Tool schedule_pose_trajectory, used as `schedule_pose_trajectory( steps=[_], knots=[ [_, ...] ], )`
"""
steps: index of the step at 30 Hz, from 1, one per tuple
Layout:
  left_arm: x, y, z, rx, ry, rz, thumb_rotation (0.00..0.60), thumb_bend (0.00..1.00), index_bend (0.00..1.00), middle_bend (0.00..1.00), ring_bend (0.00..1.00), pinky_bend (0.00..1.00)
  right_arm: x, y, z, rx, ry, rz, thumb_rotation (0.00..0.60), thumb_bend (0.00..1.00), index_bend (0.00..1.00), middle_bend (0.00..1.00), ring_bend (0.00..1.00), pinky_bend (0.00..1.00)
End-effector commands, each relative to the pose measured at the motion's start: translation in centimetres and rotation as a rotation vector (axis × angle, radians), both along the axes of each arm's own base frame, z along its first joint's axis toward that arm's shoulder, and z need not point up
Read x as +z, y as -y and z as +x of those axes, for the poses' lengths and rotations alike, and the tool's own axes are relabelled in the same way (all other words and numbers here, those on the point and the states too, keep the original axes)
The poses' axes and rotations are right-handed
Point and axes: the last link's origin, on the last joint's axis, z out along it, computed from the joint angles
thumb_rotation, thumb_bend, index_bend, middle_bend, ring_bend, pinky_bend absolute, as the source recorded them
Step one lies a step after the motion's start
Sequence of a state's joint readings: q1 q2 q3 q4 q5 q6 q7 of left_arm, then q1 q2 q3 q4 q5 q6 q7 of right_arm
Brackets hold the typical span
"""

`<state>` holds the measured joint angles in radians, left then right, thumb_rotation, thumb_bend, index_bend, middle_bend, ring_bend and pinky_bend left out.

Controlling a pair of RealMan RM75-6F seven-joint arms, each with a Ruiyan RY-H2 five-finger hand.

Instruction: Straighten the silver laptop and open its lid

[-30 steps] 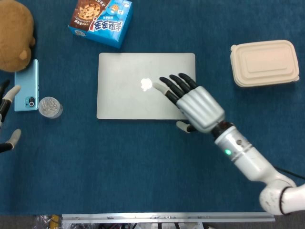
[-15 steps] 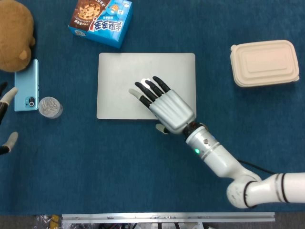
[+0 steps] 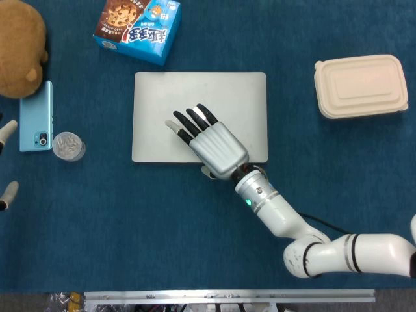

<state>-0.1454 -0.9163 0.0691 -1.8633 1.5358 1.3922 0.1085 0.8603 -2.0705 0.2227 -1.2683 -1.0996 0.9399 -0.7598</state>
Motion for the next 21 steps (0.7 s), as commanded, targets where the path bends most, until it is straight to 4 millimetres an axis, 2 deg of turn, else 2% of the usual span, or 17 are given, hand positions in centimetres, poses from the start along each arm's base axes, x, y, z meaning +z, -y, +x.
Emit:
schedule_pose_trajectory(
  steps=[1,21],
  knots=[
    [0.0,0.0,-0.1,0.002,0.002,0.0,0.6,0.31,0.0,0.0,0.0,0.0,-0.4,0.2,0.4,-0.003,0.004,-0.001,0.6,0.13,0.0,0.02,0.0,0.03],
    [0.0,-0.3,-0.5,0.0,0.012,0.003,0.6,0.31,0.0,0.0,0.0,0.0,-1.7,1.1,0.8,-0.016,-0.012,-0.016,0.6,0.13,0.0,0.02,0.0,0.03]
  ],
)
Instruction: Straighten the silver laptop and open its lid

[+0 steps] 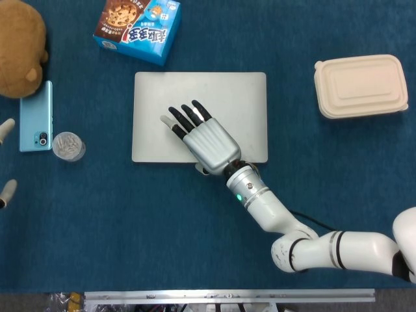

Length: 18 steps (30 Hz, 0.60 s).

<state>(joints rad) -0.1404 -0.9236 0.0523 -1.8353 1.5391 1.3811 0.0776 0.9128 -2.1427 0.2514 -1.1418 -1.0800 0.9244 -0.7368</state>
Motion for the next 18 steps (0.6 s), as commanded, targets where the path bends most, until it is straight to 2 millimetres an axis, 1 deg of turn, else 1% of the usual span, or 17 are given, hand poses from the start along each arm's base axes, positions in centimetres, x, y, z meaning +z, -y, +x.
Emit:
schedule_pose_trajectory(
  steps=[1,4,9,13,18],
  knots=[
    [0.0,0.0,0.0,-0.001,0.003,-0.001,0.6,0.31,0.0,0.0,0.0,0.0,-0.1,0.0,0.0,-0.002,-0.002,0.0,0.6,0.13,0.0,0.02,0.0,0.03],
    [0.0,0.0,-0.1,-0.002,0.005,0.0,0.6,0.31,0.0,0.0,0.0,0.0,-0.2,0.0,0.0,0.0,-0.005,-0.001,0.6,0.17,0.0,0.02,0.0,0.03],
    [0.0,0.1,-0.2,-0.004,0.009,0.002,0.6,0.31,0.0,0.0,0.0,0.0,-0.2,0.1,0.0,-0.002,-0.008,-0.006,0.6,0.28,0.0,0.02,0.0,0.03],
    [0.0,-0.1,-0.6,0.015,0.005,-0.015,0.6,0.31,0.0,0.0,0.0,0.0,-0.3,0.1,0.0,-0.003,-0.019,-0.007,0.6,0.35,0.0,0.02,0.0,0.03],
    [-0.1,-0.2,-1.1,0.044,0.009,-0.037,0.6,0.31,0.0,0.0,0.0,0.0,0.0,0.4,0.2,0.008,-0.03,-0.026,0.6,0.38,0.0,0.02,0.0,0.03]
  ],
)
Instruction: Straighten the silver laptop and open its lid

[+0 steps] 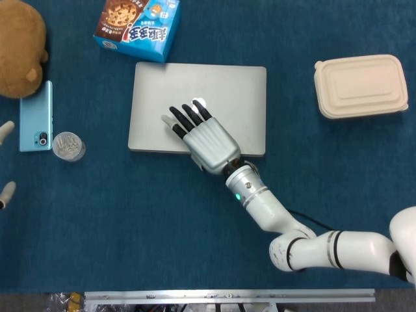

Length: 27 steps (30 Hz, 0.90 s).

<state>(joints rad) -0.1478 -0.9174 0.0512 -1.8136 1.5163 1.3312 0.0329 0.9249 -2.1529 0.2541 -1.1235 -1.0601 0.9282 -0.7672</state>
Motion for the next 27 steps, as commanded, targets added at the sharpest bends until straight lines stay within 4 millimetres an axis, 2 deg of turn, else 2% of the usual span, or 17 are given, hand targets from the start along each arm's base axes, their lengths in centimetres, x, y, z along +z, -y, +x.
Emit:
schedule_pose_trajectory(
  steps=[1,16,27],
  knots=[
    [0.0,0.0,-0.2,0.004,-0.003,-0.009,0.6,0.31,0.0,0.0,0.0,0.0,0.3,0.3,0.2,0.008,-0.003,-0.016,0.6,0.39,0.0,0.02,0.0,0.03],
    [-2.1,0.5,-0.5,-0.037,-0.013,-0.114,0.6,0.31,0.0,0.0,0.0,0.0,2.4,1.8,2.2,0.048,-0.018,-0.091,0.6,0.39,0.0,0.02,0.0,0.03],
    [-4.5,-0.1,1.1,-0.162,-0.035,-0.307,0.6,0.31,0.0,0.02,0.0,0.0,3.6,2.5,2.9,0.059,-0.033,-0.129,0.6,0.39,0.0,0.02,0.0,0.03]
  ],
)
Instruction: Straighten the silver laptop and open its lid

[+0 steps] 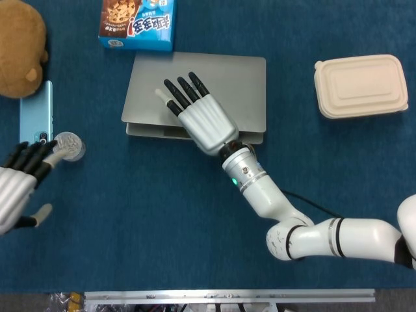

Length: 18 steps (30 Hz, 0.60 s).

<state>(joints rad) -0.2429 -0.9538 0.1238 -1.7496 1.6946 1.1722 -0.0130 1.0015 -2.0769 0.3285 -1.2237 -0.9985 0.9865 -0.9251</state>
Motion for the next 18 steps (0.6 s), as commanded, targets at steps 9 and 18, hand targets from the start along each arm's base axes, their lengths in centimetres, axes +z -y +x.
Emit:
schedule_pose_trajectory(
  steps=[9,18],
  knots=[
    [-2.5,-1.5,2.5,-0.127,-0.016,-0.15,0.592,0.31,0.0,0.0,0.0,0.0,0.7,0.4,0.8,0.015,-0.009,-0.025,0.6,0.39,0.0,0.02,0.0,0.03],
    [-4.6,-2.8,3.6,-0.178,-0.033,-0.215,0.565,0.31,0.0,0.0,0.0,0.0,1.3,0.9,1.2,0.021,-0.023,-0.05,0.6,0.39,0.0,0.02,0.0,0.03]
  ],
)
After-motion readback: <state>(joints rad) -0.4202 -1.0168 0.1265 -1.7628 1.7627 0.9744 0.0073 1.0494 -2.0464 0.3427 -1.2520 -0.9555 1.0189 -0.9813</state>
